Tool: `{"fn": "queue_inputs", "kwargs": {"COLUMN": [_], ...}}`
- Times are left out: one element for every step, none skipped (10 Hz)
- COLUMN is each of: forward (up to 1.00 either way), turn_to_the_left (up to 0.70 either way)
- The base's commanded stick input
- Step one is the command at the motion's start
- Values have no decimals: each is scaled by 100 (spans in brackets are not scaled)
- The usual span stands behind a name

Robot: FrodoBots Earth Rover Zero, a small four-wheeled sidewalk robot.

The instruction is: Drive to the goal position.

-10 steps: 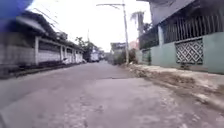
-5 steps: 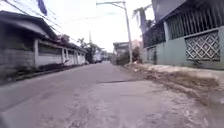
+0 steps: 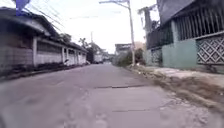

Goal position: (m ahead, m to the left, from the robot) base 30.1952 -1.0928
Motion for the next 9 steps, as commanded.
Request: {"fn": "queue_inputs", "kwargs": {"forward": [85,85,85,85,85,85,85,85,85], "turn_to_the_left": [34,34,13,6,4,0,0,0,0]}}
